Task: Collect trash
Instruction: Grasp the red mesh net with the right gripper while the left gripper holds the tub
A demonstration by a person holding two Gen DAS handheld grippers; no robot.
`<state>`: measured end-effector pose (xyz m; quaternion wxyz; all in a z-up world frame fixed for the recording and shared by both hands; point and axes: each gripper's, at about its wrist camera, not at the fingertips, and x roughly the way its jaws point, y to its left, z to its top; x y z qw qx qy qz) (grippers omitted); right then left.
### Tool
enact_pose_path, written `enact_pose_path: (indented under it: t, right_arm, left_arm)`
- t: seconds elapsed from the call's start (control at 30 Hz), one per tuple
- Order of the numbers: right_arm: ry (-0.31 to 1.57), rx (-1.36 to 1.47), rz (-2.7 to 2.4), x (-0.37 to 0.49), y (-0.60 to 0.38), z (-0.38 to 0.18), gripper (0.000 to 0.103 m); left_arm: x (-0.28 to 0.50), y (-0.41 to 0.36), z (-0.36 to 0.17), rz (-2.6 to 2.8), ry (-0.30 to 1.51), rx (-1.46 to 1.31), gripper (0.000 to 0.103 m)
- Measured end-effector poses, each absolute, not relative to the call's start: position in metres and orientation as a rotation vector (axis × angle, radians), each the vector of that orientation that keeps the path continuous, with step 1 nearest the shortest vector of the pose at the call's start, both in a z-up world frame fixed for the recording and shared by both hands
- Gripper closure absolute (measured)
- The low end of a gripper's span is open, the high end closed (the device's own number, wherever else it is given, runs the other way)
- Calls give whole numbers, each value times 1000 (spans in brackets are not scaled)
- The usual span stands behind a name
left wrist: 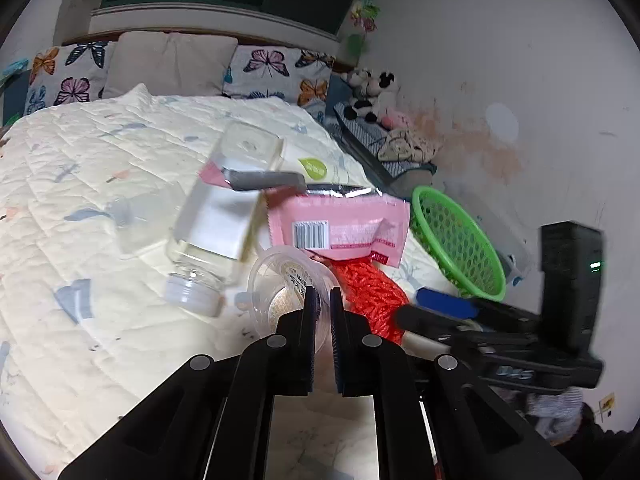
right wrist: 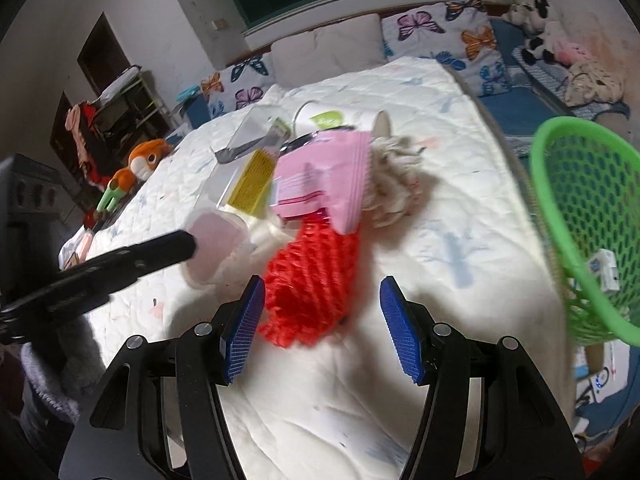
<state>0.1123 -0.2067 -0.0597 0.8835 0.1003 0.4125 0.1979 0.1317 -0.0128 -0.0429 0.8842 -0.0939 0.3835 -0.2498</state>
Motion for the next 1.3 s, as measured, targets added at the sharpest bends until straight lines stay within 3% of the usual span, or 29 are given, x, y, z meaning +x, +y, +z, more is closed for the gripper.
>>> enact_pose_path:
  t: [0.4,1.07,1.17,1.23,1.3]
  right_arm:
    - [863,194,433,106,-198,-61,62]
    - [795,245,342,51,-266,-35,63]
    - [795,255,325,51,-273,-36,63]
    - [792,261,318,50,-277,-37,63]
    - [789,262,312,50,-278,-36,63]
  left_arm:
    - [123,7,-22,-522,741,-225,96]
    - [115,-37,-19,-627,762,-161,98]
    - [115,-36,-29,-600,792,-139,84]
    - [114,-34,-36,-573,807,-119,38]
    - [111,-35,-41,-558,801,-82,36]
